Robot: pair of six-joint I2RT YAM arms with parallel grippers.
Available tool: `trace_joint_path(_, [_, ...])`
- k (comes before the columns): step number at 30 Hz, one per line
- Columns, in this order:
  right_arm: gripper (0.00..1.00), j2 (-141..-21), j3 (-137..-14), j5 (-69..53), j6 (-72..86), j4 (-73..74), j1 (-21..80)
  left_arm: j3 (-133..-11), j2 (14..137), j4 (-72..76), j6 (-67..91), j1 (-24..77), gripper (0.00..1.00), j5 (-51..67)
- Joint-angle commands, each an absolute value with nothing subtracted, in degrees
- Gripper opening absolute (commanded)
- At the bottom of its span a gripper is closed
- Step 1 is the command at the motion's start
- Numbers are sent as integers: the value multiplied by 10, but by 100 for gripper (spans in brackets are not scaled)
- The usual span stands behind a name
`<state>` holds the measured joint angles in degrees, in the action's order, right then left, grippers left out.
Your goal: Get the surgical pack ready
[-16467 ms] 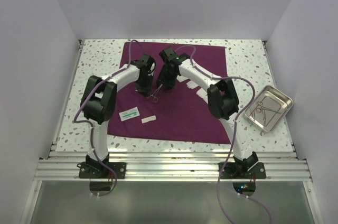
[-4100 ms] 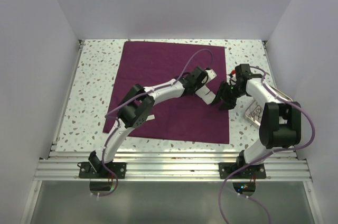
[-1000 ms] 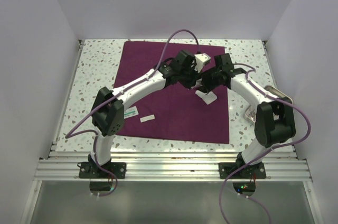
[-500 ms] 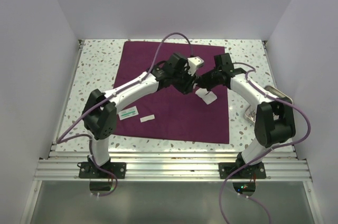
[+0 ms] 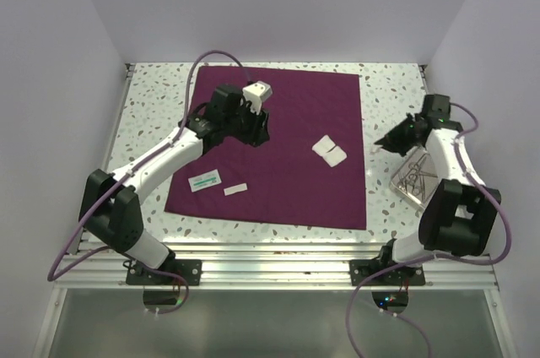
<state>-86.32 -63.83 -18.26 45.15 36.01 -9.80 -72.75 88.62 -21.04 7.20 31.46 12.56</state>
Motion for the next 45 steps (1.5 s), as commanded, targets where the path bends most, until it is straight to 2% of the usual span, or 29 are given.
trace_joint_path(1, [0,-818,-631,-216,280,430,-183,-688,882,-156,97,314,51,181])
trace_joint_path(3, [0,-816,-642,-216,245,460,-233,-672,882,-143,101,313,51,200])
trace_joint_path(8, [2,-850,-669,-209,204,461,-270,-671,890,-137,97,312,50,214])
trace_joint_path(18, [8,-950,-668,-299,128,469,-360,-666,890,-141,90,300,50,231])
trace_joint_path(24, [9,-1007,-639,-349,105,461,-367,-668,904,-138,92,291,50,240])
trace_joint_path(29, [11,-1027,-636,-328,96,469,-372,-672,915,-134,96,288,50,248])
trace_joint_path(31, [16,-1027,-635,-323,95,468,-374,-676,919,-134,97,287,50,249])
trace_joint_path(34, [28,-1032,-634,-309,96,469,-374,-676,923,-134,97,287,50,251])
trace_joint_path(35, [37,-1034,-634,-300,96,471,-374,-676,924,-134,98,286,50,252])
trace_joint_path(38, [46,-1027,-630,-287,94,472,-374,-671,925,-133,98,286,50,254])
trace_joint_path(45, [53,-993,-653,-194,106,516,-374,-665,924,-130,101,286,50,261])
